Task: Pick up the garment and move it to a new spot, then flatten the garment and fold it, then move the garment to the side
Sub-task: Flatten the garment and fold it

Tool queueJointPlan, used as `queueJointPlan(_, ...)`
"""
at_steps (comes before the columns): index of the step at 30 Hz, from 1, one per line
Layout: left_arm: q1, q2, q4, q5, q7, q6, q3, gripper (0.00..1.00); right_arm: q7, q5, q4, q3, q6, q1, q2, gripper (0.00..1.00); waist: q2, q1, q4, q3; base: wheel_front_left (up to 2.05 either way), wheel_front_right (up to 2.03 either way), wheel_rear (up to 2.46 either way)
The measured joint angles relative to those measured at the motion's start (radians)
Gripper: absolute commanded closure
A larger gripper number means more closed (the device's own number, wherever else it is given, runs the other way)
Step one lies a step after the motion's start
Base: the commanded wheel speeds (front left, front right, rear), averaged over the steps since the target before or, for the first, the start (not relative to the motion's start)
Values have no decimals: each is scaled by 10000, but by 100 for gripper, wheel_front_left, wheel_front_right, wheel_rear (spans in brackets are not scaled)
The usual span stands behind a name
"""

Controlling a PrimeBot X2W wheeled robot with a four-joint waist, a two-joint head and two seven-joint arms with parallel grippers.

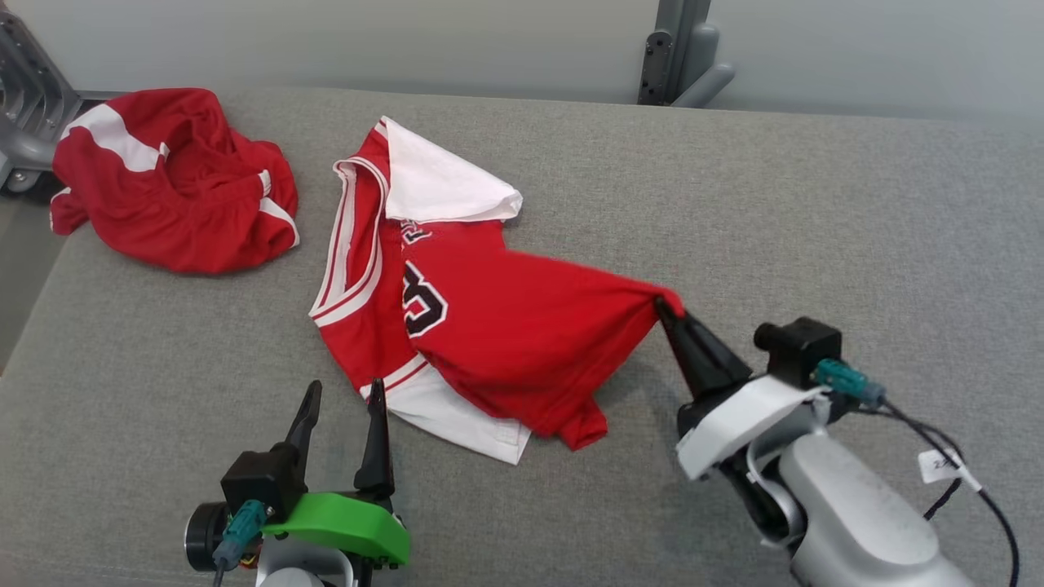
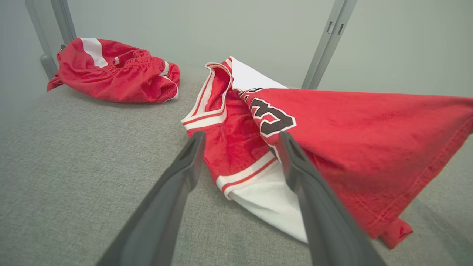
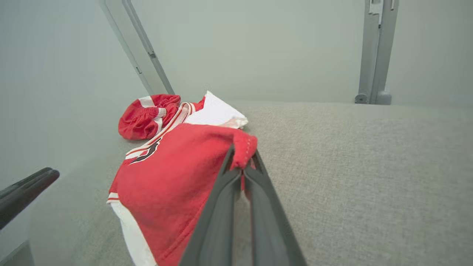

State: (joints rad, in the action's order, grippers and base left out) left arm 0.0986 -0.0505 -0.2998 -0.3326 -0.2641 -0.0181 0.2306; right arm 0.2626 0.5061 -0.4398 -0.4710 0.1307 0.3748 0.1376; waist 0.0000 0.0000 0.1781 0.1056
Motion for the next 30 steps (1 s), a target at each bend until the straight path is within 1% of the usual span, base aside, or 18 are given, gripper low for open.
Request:
queueJointPlan(3, 0, 2, 44, -59, 0, -2, 136, 0, -10, -288, 307, 284, 0, 566, 604, 100, 0, 0, -81, 50, 0, 0, 0)
queueJointPlan(6, 13, 2, 98, -107, 0, -12, 313, 0, -351, -460, 401, 458, 0, 1310, 1193, 100, 0, 0, -78, 144, 0, 0, 0)
queueJointPlan(10, 170, 4, 199, -270, 0, -12, 635, 0, -951, -709, 48, 568, 2, 2319, 2036, 100, 0, 0, 55, 300, 0, 0, 0)
queueJointPlan(14, 400, 6, 299, -353, 0, 2, 999, 0, -1453, -959, -679, 610, 2, 3540, 2938, 100, 0, 0, 321, 493, 0, 0, 0)
queueJointPlan(19, 627, 6, 445, -472, 0, 6, 1417, 0, -1954, -1386, -2010, 608, 2, 4877, 3758, 100, 0, 0, 686, 833, 0, 0, 0)
queueJointPlan(20, 627, 6, 445, -472, 0, 6, 1417, 0, -1954, -1386, -2010, 608, 2, 4877, 3758, 100, 0, 0, 686, 833, 0, 0, 0)
queueJointPlan(21, 701, 6, 514, -525, 0, 2, 1595, 0, -2027, -1578, -2612, 581, 2, 5259, 3971, 100, 0, 0, 818, 1007, 0, 0, 0)
queueJointPlan(22, 701, 6, 514, -525, 0, 2, 1595, 0, -2027, -1578, -2612, 581, 2, 5259, 3971, 100, 0, 0, 818, 1007, 0, 0, 0)
queueJointPlan(25, 867, 6, 591, -614, 0, -17, 1822, 0, -2086, -2219, -3509, 401, 8, 5735, 4278, 100, 1, 0, 1003, 1296, 0, 0, 0)
queueJointPlan(27, 986, 4, 660, -644, 0, -59, 1948, 0, -2082, -2437, -4094, 472, 10, 6014, 4370, 100, 0, 0, 1120, 1497, 0, 0, 0)
queueJointPlan(30, 1102, 4, 727, -688, 0, -86, 2119, 0, -1845, -2991, -4876, 493, 10, 6485, 4602, 100, 1, 0, 1286, 1802, 0, 0, 0)
